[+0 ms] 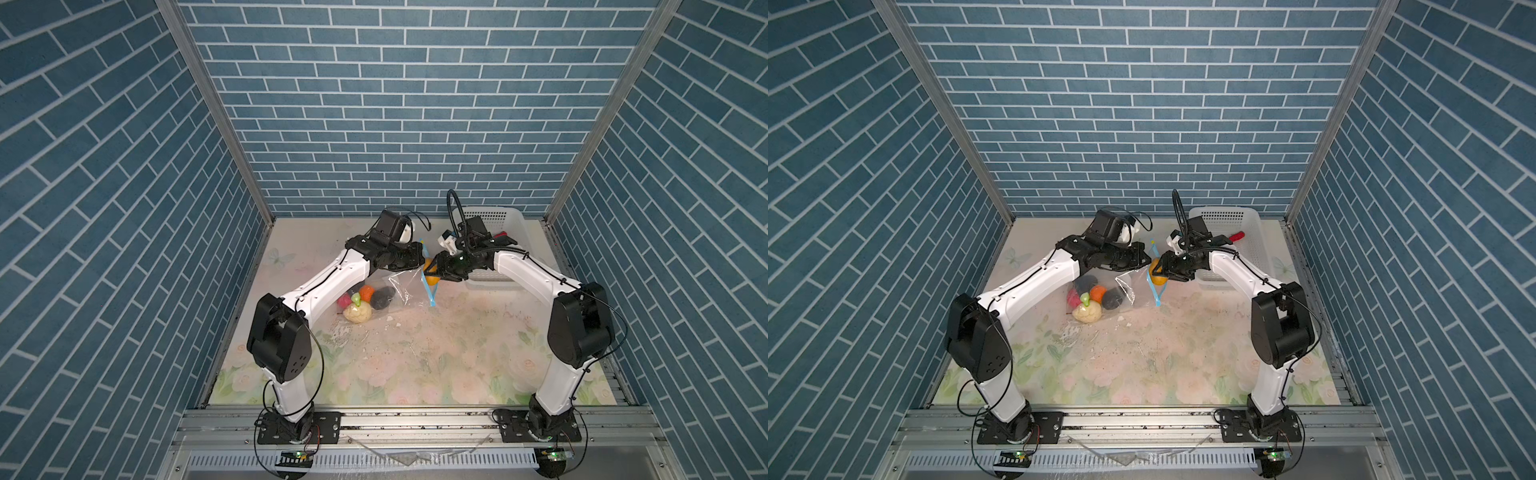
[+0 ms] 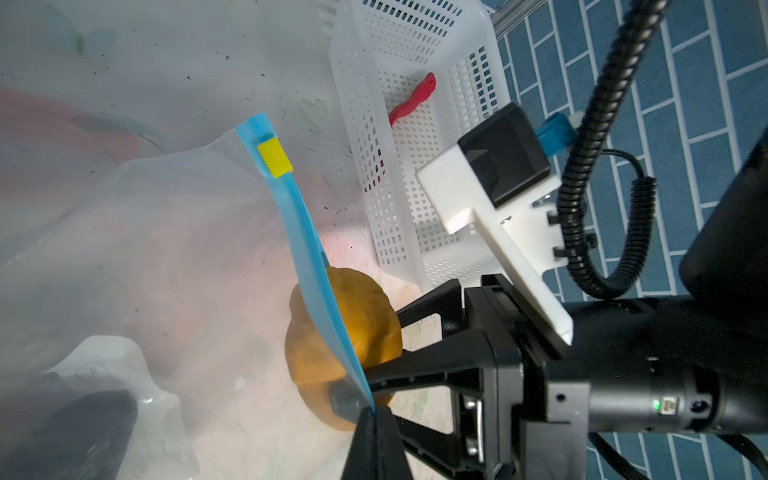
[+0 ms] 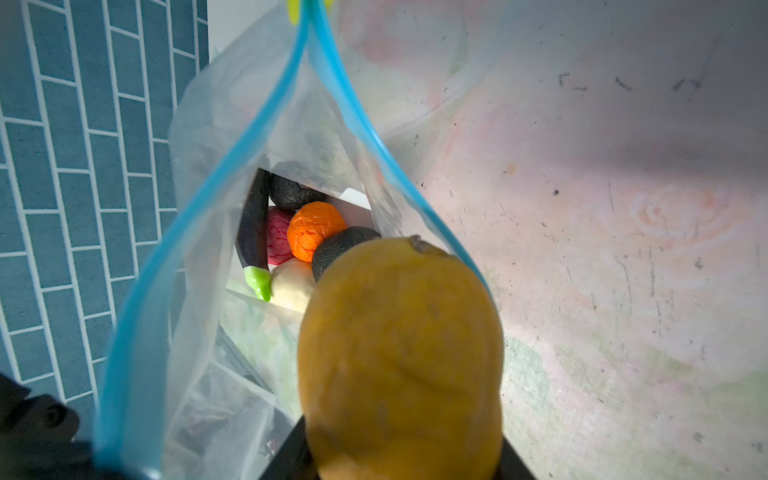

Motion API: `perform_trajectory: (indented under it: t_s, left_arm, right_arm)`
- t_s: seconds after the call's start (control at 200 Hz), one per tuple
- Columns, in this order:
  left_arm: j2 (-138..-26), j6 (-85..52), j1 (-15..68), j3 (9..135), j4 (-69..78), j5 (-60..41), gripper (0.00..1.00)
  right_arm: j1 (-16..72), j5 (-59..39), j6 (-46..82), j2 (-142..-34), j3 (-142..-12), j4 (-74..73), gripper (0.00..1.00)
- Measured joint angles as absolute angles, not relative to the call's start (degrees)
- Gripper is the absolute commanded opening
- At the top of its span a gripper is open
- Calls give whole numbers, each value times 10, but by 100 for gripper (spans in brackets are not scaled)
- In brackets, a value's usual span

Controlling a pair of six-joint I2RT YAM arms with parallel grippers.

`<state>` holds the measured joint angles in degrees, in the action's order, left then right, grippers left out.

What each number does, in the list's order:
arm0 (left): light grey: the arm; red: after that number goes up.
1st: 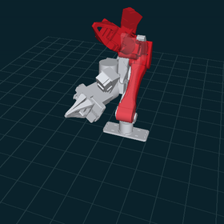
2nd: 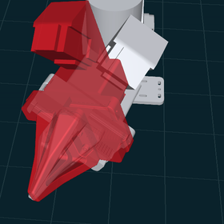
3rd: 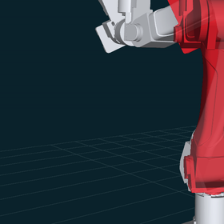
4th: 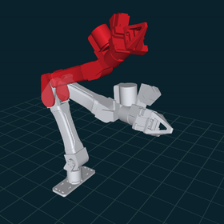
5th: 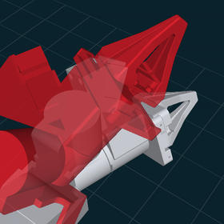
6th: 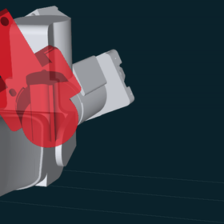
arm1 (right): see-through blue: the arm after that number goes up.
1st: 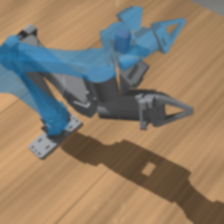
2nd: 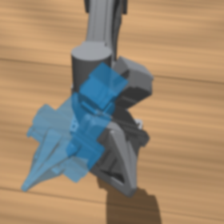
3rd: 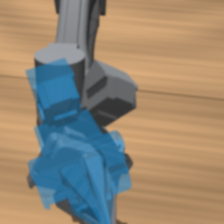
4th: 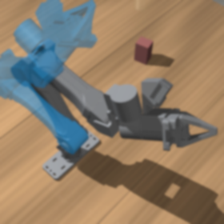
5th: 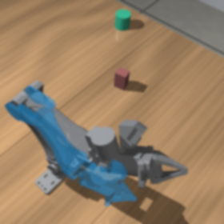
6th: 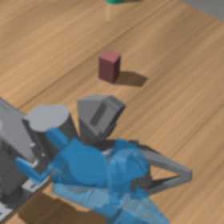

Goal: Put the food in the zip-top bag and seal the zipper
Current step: 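Lift the yellow squash and carry it over the bag mouth with the right gripper, then lower the squash into the bag and open the right gripper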

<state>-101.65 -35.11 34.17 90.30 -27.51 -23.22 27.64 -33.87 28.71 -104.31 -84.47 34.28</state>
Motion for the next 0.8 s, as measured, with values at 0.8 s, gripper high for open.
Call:
perform_trajectory:
  t_s: [0.8]
  left_arm:
    - [-1016,-351,344,903,-275,-232,3]
  right_arm:
    - [292,-339,287,-1074,-844,343,53]
